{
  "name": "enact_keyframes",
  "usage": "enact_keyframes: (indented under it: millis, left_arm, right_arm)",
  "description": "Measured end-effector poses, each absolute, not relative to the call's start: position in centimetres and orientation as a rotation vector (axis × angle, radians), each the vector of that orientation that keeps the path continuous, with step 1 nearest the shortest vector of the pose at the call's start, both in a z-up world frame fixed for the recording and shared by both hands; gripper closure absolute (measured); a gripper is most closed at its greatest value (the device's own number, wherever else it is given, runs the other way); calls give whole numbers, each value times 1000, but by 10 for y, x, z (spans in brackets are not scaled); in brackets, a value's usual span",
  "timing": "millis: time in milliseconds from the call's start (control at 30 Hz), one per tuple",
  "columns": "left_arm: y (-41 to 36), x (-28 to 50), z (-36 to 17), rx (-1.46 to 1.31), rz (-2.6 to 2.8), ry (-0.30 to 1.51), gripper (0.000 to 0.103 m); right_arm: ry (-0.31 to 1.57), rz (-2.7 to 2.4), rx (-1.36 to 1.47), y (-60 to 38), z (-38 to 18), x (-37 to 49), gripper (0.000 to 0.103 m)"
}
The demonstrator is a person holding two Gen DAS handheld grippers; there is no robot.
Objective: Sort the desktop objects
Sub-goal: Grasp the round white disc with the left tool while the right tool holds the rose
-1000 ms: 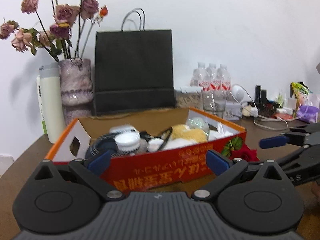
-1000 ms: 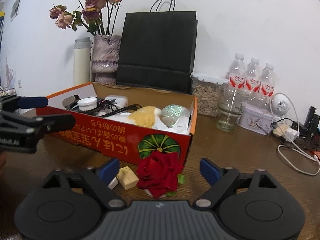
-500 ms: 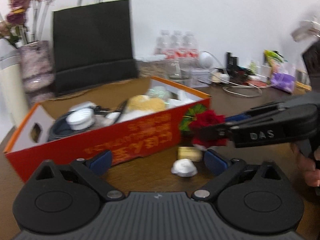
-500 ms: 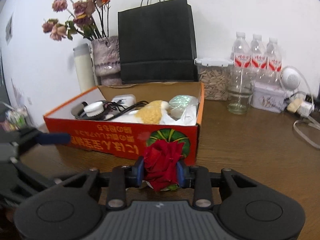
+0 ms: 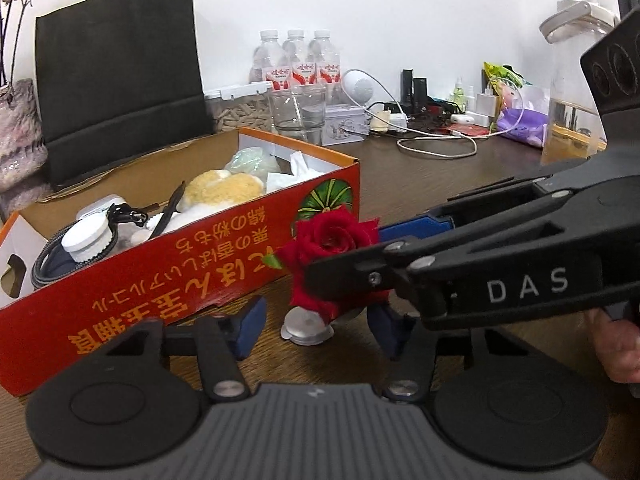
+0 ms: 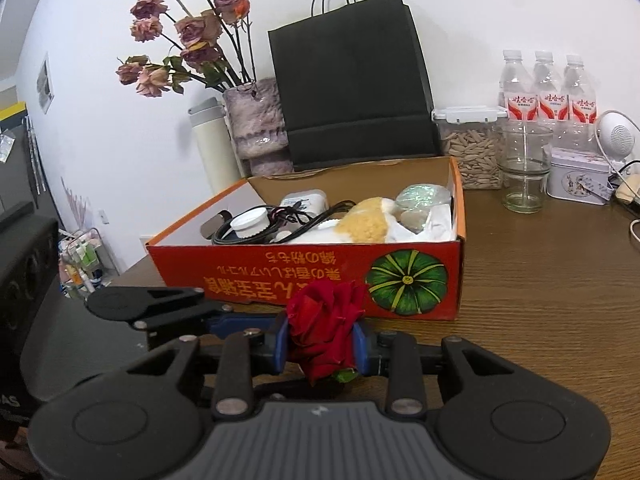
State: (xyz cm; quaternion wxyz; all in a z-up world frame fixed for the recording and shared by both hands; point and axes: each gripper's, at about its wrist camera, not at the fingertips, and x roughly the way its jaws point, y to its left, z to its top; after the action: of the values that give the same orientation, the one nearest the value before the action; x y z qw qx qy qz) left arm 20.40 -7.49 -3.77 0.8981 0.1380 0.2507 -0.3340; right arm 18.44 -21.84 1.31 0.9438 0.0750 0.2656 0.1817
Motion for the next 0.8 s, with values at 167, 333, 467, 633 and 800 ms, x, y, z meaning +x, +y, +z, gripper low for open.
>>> enact_keyframes:
  millis: [167,333,467,633,800]
  left_arm:
    - [-78,205,-38,299,-716,522,63]
    - [-78,204,-37,301,-720,507,64]
    - [-77,205,-37,308,-676,492,64]
    - [-66,218,-36,260,-619,529,64]
    - [-58,209,-33,280,-598,481,64]
  right_arm:
    - [550,399,168,-217,12,184,73]
    - [546,397,186,-219,13,183,74]
    - [533,395,203,-222,15,182,74]
    - [492,355,216,-228,19,180,75]
    - [479,308,210,-233,20,180,75]
